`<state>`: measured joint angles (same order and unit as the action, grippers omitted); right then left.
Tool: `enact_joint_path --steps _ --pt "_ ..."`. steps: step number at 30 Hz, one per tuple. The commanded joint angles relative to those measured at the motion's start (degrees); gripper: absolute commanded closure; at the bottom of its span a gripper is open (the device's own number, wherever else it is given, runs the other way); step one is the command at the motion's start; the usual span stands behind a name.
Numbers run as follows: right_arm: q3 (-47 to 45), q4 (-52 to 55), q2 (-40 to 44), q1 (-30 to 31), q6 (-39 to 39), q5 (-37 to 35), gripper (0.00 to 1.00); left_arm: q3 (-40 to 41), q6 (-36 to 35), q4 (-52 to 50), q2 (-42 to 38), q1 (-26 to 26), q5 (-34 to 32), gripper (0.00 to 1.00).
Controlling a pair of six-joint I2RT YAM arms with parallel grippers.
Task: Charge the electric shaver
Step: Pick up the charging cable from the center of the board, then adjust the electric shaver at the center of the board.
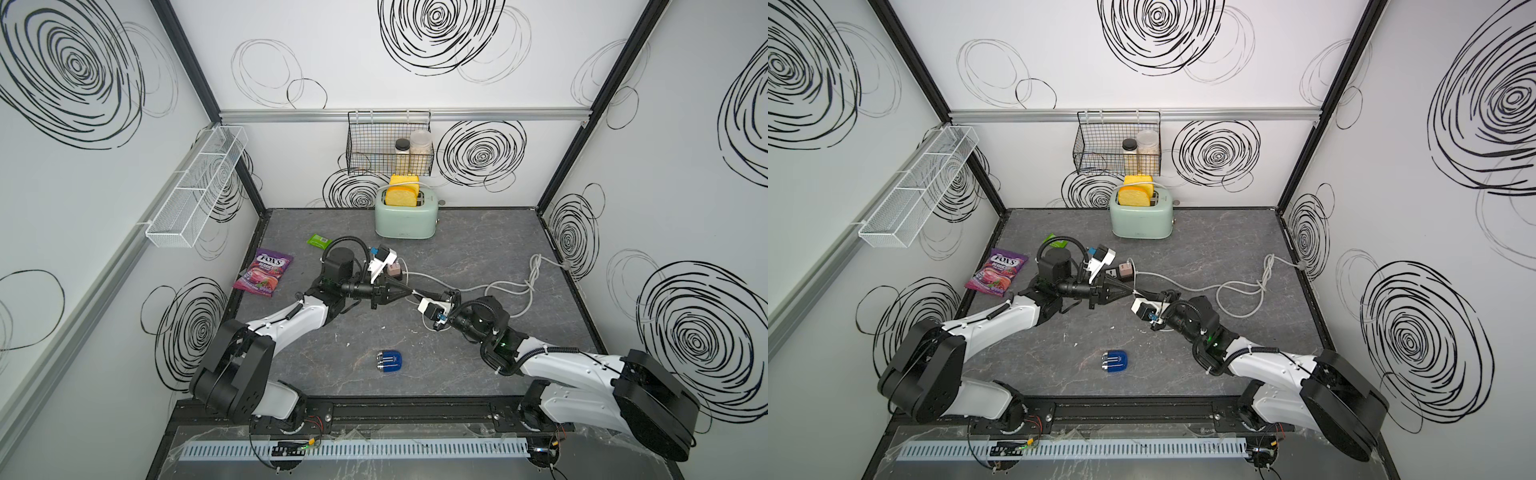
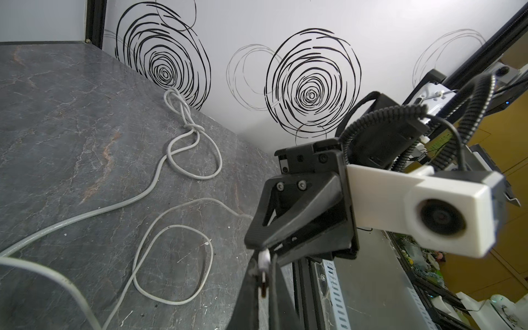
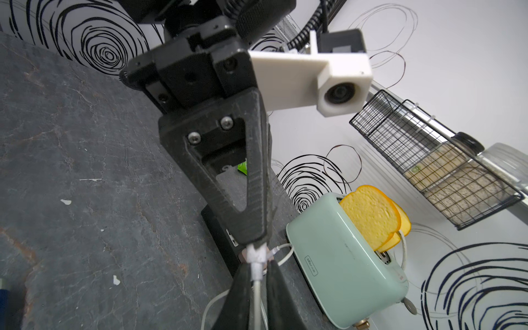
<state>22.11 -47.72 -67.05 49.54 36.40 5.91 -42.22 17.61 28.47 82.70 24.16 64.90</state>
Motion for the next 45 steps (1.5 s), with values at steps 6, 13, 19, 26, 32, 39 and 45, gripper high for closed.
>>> enact_joint_path --steps 6,13,19,26,32,39,45 --pt "0.59 -6.71 -1.72 1.16 -0.11 -0.33 0.84 -0.67 1.37 1.79 0.89 -0.14 1.85 1.0" --pt "0.72 -6.64 -2.46 1.43 -0.06 -1.48 0.9 -0.59 1.73 2.16 0.84 -0.25 2.8 1.0" --pt "0.76 -7.05 -2.74 1.68 -0.02 -2.4 0.91 -0.33 1.78 2.44 0.58 -0.16 3.12 1.0" --pt "0.24 -8.35 -1.75 1.73 -0.18 -3.38 0.99 -0.23 1.02 0.96 0.54 -0.25 2.02 1.0" --pt "4.29 3.75 2.73 -0.98 -6.97 -2.44 1.0 0.89 -5.14 -6.22 -3.66 -3.58 -6.7 0.4" --pt "4.66 14.11 9.96 -9.09 -16.55 -0.03 1.0 3.09 -35.7 -25.0 -16.41 -2.06 -20.87 0.0" --pt "4.75 19.4 15.55 -14.14 -16.58 1.39 1.0 8.12 -56.74 -38.04 -23.18 4.44 -29.78 0.03"
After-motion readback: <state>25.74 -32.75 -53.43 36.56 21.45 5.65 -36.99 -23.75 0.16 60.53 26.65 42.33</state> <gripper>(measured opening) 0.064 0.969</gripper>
